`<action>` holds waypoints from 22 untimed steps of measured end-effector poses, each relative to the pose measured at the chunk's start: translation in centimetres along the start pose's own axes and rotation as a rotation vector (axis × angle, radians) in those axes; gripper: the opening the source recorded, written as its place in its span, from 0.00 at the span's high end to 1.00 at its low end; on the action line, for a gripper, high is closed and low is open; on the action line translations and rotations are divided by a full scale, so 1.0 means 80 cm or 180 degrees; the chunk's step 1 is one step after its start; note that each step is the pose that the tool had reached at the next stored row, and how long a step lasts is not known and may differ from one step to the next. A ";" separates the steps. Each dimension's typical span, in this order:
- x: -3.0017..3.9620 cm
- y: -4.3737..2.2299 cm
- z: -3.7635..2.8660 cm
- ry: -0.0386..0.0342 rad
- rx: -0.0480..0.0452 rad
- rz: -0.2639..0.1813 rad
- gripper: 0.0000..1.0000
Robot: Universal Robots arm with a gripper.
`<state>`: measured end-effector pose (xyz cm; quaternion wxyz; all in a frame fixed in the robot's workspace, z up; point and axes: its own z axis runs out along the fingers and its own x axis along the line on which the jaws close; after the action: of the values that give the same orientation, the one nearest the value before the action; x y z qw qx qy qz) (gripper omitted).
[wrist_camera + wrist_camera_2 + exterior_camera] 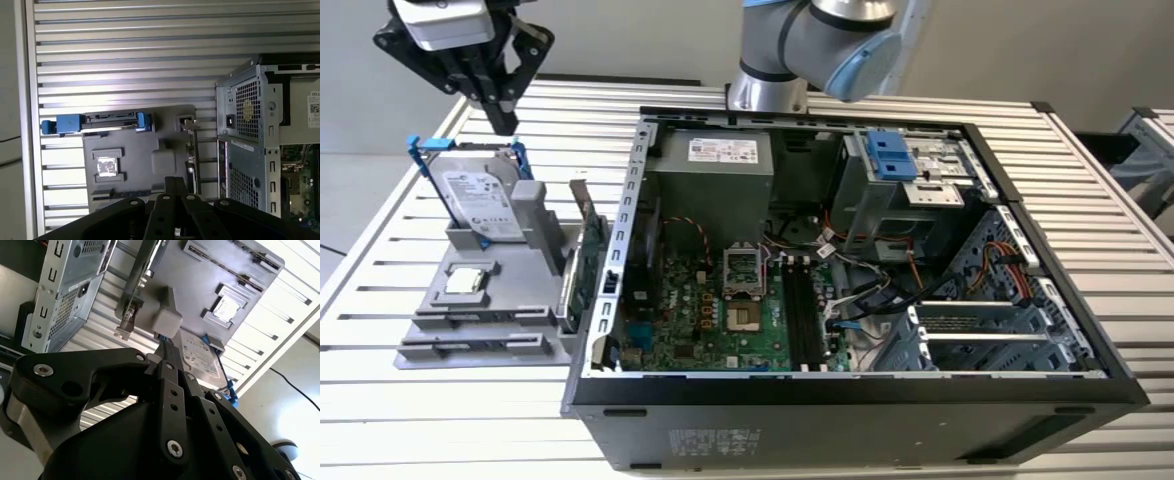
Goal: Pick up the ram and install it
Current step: 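Reach for the ram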
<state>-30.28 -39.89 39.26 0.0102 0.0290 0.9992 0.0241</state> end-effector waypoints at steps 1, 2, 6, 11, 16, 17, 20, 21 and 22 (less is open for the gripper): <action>0.0015 -0.0001 0.0000 0.0000 0.0000 0.0000 1.00; 0.0029 -0.0002 -0.0001 0.0000 0.0000 0.0000 1.00; 0.0084 -0.0005 -0.0002 0.0000 0.0000 0.0000 1.00; 0.0157 -0.0010 -0.0003 0.0000 0.0000 0.0000 1.00; 0.0241 -0.0019 -0.0005 0.0000 0.0000 -0.0008 1.00; 0.0258 -0.0020 -0.0006 0.0001 0.0000 -0.0015 1.00; 0.0304 -0.0023 -0.0006 0.0002 -0.0001 -0.0052 1.00; 0.0319 -0.0024 -0.0006 0.0003 -0.0001 -0.0068 1.00; 0.0334 -0.0024 -0.0006 0.0004 -0.0002 -0.0085 1.00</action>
<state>-32.96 -39.93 39.24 0.0099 0.0156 0.9995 0.0242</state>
